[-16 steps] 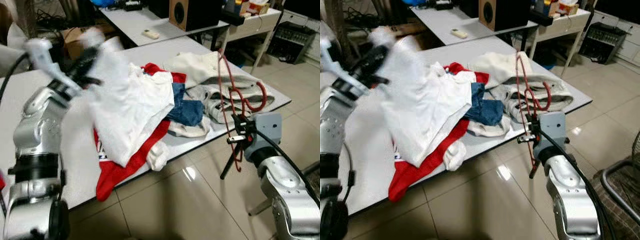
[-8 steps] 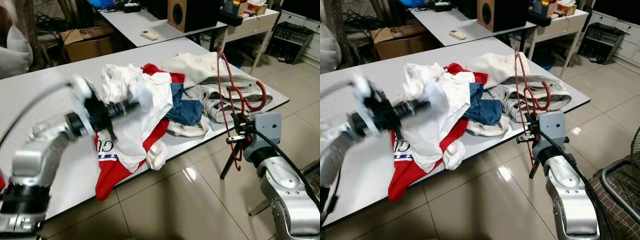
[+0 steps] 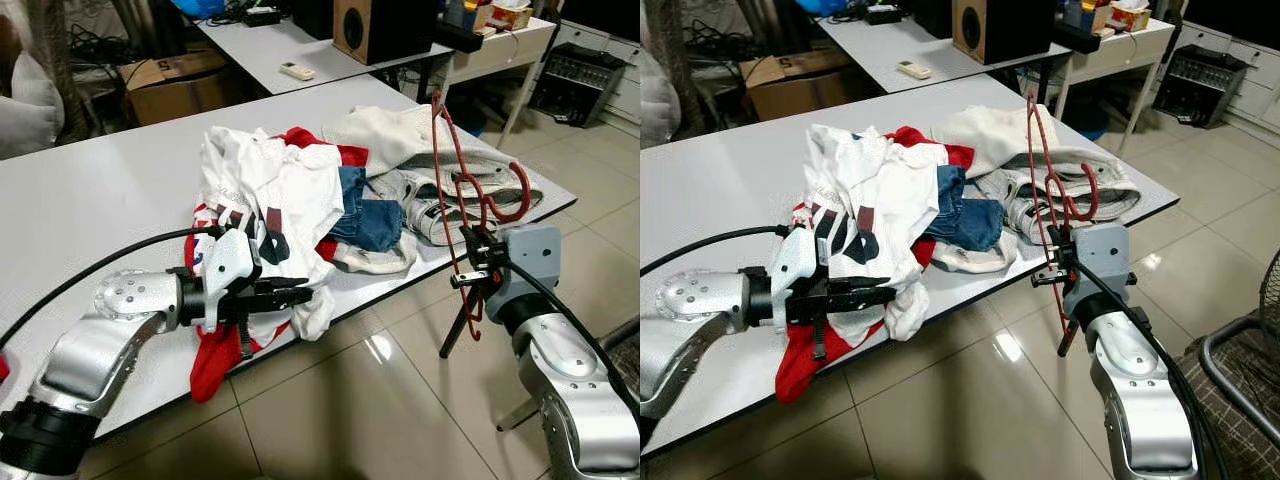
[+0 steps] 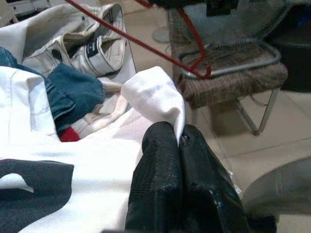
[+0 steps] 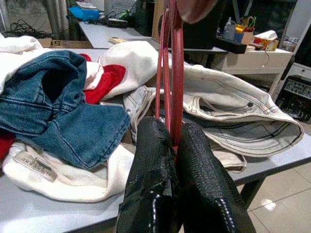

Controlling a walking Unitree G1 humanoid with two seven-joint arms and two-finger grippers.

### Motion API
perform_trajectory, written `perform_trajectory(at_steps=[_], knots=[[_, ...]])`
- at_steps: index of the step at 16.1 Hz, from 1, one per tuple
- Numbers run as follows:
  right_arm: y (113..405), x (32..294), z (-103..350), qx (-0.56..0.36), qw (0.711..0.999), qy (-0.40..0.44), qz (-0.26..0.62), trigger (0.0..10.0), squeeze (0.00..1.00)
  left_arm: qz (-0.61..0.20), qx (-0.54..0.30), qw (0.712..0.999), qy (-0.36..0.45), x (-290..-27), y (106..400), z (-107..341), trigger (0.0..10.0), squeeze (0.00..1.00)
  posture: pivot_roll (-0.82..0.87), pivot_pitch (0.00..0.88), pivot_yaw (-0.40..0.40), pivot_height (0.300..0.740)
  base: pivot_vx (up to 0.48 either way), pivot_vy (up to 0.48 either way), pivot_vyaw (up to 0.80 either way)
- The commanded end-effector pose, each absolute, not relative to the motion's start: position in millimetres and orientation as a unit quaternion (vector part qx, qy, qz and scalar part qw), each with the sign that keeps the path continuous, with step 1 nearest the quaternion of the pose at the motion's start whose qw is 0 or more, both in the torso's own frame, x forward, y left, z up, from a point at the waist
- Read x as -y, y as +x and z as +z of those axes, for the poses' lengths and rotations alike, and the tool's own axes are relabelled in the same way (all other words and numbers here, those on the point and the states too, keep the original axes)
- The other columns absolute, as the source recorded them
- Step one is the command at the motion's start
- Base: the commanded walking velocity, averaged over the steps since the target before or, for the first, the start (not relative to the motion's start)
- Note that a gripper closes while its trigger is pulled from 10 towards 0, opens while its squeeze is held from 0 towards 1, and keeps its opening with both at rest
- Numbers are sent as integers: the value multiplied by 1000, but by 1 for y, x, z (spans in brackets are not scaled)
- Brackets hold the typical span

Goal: Hang hanger

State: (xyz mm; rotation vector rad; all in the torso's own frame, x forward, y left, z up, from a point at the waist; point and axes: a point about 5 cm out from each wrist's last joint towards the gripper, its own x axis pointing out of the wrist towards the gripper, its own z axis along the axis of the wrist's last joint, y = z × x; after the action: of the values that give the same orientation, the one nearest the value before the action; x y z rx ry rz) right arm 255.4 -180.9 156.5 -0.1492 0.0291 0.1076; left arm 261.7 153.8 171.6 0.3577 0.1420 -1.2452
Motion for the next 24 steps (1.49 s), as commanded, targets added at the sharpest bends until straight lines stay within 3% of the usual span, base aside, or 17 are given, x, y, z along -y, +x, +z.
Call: perform_trajectory(at_steps=[1,5,7,10,12,16,20,24], knots=[[255,180,154,-19,995,-75,55,10000,0,-586,-70,787,181,-152,258,169,0,0,-136,0,52,740,0,0,0],[255,181,153,-20,996,-74,55,10000,0,-584,-74,786,189,-152,257,167,0,0,-131,0,51,740,0,0,0],[256,180,153,-20,996,-73,56,10000,0,-570,-63,800,177,-152,259,170,0,0,-128,0,50,740,0,0,0],[257,179,153,-19,996,-71,54,10000,0,-440,38,891,103,-161,297,211,0,0,-126,0,49,740,0,0,0],[258,179,154,-18,996,-70,53,10000,0,-373,107,921,24,-172,316,248,0,0,-126,0,50,740,0,0,0],[256,176,152,-19,997,-64,50,10000,0,-327,186,923,-80,-189,342,301,0,0,-131,0,65,740,0,0,0],[254,173,150,-17,998,-53,43,10000,0,-282,194,937,-71,-197,367,332,0,0,-118,0,83,740,0,0,0],[257,173,150,-18,998,-48,46,10000,0,-283,211,934,-54,-169,388,372,0,0,-93,0,65,740,0,0,0]])
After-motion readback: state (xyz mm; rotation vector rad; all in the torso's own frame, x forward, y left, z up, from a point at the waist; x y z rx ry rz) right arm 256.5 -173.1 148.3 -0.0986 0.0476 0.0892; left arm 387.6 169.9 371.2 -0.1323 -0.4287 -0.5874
